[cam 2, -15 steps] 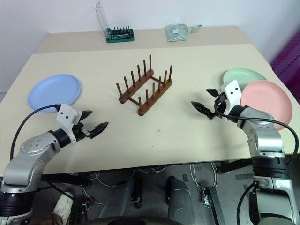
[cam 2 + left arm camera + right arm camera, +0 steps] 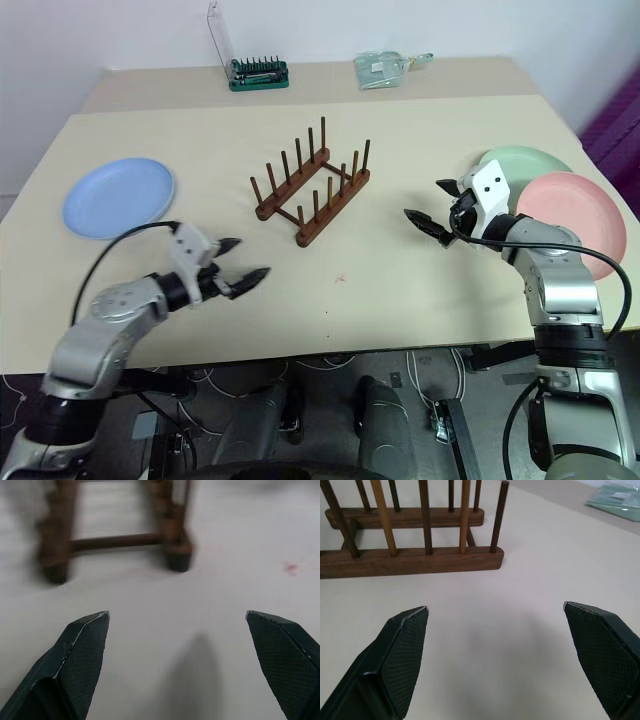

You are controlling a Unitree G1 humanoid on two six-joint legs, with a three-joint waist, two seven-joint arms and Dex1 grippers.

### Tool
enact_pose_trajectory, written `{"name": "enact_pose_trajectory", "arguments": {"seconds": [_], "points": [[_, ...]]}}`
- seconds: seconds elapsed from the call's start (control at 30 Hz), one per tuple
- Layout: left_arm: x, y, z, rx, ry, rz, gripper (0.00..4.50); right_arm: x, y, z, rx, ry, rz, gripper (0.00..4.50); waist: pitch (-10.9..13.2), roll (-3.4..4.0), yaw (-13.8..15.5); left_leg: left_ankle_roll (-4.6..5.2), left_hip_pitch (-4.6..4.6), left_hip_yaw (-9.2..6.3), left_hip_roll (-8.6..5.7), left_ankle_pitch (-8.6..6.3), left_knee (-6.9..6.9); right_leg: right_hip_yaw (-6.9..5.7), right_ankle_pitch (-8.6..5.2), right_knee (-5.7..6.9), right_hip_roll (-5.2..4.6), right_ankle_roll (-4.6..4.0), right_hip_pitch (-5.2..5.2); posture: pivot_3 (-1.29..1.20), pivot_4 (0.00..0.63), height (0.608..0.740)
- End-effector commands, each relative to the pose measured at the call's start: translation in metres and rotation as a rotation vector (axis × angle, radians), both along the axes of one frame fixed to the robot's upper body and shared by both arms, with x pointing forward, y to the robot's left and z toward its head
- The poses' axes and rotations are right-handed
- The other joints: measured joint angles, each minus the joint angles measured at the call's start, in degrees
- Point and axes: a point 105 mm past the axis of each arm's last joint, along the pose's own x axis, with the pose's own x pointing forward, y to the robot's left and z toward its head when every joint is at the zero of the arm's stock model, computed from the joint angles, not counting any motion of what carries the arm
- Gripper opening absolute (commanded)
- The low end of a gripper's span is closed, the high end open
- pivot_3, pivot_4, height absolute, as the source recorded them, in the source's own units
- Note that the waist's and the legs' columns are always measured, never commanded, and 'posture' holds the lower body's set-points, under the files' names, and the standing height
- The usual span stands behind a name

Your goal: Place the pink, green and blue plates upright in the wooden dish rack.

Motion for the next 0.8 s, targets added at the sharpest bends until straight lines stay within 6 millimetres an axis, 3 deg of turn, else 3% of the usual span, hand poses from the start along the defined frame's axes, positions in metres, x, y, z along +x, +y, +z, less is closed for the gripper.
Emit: {"name": "enact_pose_trajectory", "arguments": {"seconds": [0.03,0.17,0.4,0.53,0.7,0.8], "points": [[0.002,-0.018,-0.007,0.033,-0.009,-0.032,4.50,-0.001,-0.005,0.011,-0.002,-0.054,-0.016,4.43,0.0,0.00,-0.2,0.00,0.00,0.00,0.00,0.00,0.00,0.00,0.03,0.00,0.00,0.06,0.00,0.00,0.150,0.730],[0.021,-0.035,-0.028,0.084,0.007,0.026,4.50,-0.004,-0.012,0.008,-0.001,-0.048,-0.035,4.43,0.0,0.05,0.1,0.01,0.05,0.00,0.02,0.01,-0.03,0.01,0.10,0.03,0.05,0.17,0.00,0.00,0.150,0.730],[0.045,-0.043,-0.032,0.047,-0.007,0.078,4.50,-0.014,-0.017,0.002,-0.011,-0.033,-0.058,4.43,-0.1,0.06,1.0,-0.01,0.17,-0.09,0.02,0.01,0.12,-0.04,0.05,-0.03,0.00,0.06,0.28,0.00,0.150,0.730],[0.048,-0.047,-0.031,0.029,-0.016,0.055,3.25,-0.018,-0.019,-0.002,-0.020,-0.029,-0.065,4.50,-0.1,0.06,1.2,-0.01,0.17,-0.08,0.02,0.01,0.12,-0.04,0.05,-0.03,0.00,0.05,0.28,0.00,0.150,0.730],[0.045,-0.042,-0.033,0.077,-0.052,0.025,0.85,-0.023,-0.017,-0.008,-0.014,-0.022,-0.074,4.50,-0.1,0.07,1.2,-0.01,0.17,-0.08,0.04,0.01,0.12,-0.04,0.05,-0.02,0.00,0.04,0.26,0.00,0.150,0.730],[0.046,-0.036,-0.030,0.127,-0.101,-0.007,0.75,-0.028,-0.014,-0.015,-0.036,0.002,-0.058,4.50,-0.1,0.12,1.1,-0.01,0.17,-0.06,0.06,0.01,0.12,-0.04,0.05,-0.03,0.02,0.04,0.25,0.00,0.150,0.730]]}}
